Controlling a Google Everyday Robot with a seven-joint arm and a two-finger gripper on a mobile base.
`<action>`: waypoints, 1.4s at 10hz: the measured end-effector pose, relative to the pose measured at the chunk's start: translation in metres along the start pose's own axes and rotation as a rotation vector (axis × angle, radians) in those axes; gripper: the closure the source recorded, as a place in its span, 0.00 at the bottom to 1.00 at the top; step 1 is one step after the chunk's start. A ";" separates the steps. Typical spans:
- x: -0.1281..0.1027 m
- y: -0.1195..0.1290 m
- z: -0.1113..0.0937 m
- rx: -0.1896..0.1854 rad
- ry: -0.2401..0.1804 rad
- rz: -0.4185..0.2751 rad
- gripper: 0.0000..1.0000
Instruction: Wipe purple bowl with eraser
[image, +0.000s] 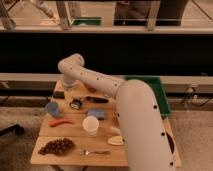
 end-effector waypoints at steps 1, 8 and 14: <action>-0.002 -0.007 0.005 -0.005 -0.006 0.002 0.20; -0.011 -0.015 0.037 -0.052 -0.037 0.013 0.20; -0.008 -0.022 0.058 -0.086 -0.053 0.029 0.20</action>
